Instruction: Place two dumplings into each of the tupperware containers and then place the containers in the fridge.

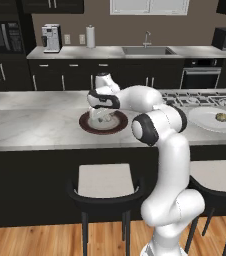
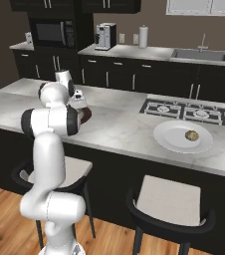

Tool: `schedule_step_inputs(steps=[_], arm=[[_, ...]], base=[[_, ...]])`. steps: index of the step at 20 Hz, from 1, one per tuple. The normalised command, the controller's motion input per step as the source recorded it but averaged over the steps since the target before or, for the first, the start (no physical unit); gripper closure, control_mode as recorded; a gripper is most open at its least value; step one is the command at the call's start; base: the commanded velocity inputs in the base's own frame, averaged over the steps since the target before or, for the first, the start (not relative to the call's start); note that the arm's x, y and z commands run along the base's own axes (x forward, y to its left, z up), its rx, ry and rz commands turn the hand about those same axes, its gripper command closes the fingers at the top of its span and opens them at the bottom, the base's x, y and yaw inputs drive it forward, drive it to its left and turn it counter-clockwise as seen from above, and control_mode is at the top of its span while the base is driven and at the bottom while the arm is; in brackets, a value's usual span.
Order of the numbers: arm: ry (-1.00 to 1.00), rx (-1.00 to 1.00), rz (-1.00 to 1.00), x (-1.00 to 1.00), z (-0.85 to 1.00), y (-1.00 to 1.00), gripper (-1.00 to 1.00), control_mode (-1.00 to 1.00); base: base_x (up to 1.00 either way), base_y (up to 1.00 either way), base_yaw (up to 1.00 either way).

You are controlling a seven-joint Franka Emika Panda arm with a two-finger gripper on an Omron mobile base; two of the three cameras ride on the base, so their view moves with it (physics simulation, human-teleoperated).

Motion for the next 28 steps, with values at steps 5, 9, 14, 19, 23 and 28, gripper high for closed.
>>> schedule_step_inputs(steps=[5,9,14,19,23,28], arm=[[0.16,-0.06,-0.11,-0.64,-0.81,-0.19,1.00,-1.00],[0.04,-0.02,-0.10,-0.54,-0.59,-0.06,1.00,-1.00],[-0.06,0.00,-0.13,-0.54,-0.19,-0.15,1.00,-1.00],[-0.04,0.00,-0.22,-0.06,-0.01,-0.02,1.00,-1.00],[-0.20,0.00,-0.37,0.01,0.30,0.05,1.00,-1.00],[-0.26,0.00,-0.44,-0.03,0.81,0.02,1.00,-1.00]], base=[[0.00,0.00,0.00],[0.00,0.00,0.00],[0.00,0.00,0.00],[0.00,0.00,0.00],[0.00,0.00,0.00],[0.00,0.00,0.00]])
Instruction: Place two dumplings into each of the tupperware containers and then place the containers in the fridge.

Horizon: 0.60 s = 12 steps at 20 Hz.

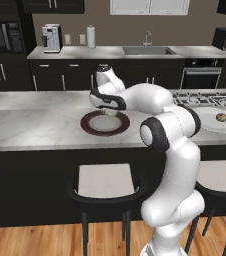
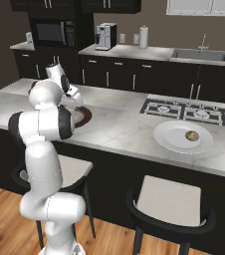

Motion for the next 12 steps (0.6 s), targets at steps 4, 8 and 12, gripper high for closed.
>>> schedule_step_inputs(steps=[4,8,12], arm=[[-0.24,0.01,-0.36,-0.85,0.52,-0.23,1.00,-1.00],[-0.14,0.13,-0.32,-1.00,0.26,-0.55,1.00,-1.00],[-0.14,0.12,-0.24,-1.00,0.04,-0.68,1.00,-1.00]], base=[[0.00,0.00,0.00],[0.00,0.00,0.00],[0.00,0.00,0.00]])
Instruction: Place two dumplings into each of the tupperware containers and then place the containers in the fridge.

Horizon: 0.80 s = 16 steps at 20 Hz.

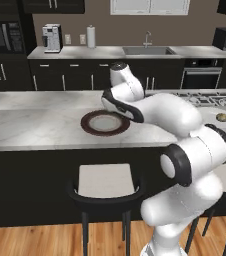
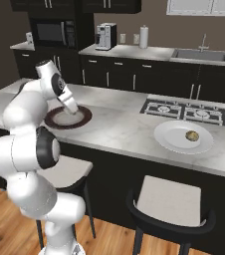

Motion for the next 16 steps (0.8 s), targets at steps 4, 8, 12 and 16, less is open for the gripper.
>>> schedule_step_inputs(steps=[4,8,12,16], arm=[[-0.08,0.09,-0.19,-1.00,0.11,-0.63,1.00,-1.00],[-0.01,0.02,-0.14,-1.00,0.09,-0.45,1.00,-1.00],[0.00,0.02,-0.10,-0.75,0.04,-0.11,1.00,-1.00],[0.00,0.04,-0.01,-0.11,0.03,0.00,1.00,-1.00]], base=[[0.00,0.00,0.00],[0.00,0.00,0.00],[0.00,0.00,0.00],[0.00,0.00,0.00]])
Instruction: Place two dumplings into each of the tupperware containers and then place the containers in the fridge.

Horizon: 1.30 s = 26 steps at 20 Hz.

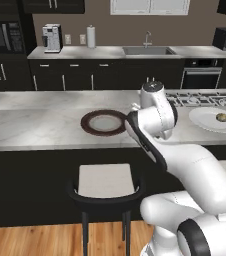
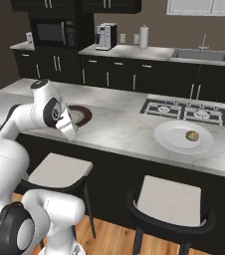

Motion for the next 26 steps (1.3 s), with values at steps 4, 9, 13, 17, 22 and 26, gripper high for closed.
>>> schedule_step_inputs(steps=[4,9,13,17,22,26], arm=[[0.00,0.08,0.00,0.00,0.02,0.00,1.00,-1.00],[0.00,0.06,0.00,0.00,0.00,0.00,1.00,-1.00],[0.00,0.00,0.00,-0.03,0.00,0.00,1.00,-1.00],[0.00,0.00,0.00,0.00,0.00,0.00,1.00,1.00],[0.00,0.00,0.00,0.00,0.00,0.00,1.00,1.00],[0.00,0.00,0.00,0.00,0.00,0.00,1.00,1.00]], base=[[0.00,0.00,0.00],[0.00,0.00,0.00],[0.00,0.00,0.00],[-0.26,-0.03,-0.01],[-0.52,-0.23,-0.01],[-0.58,-0.37,0.00]])
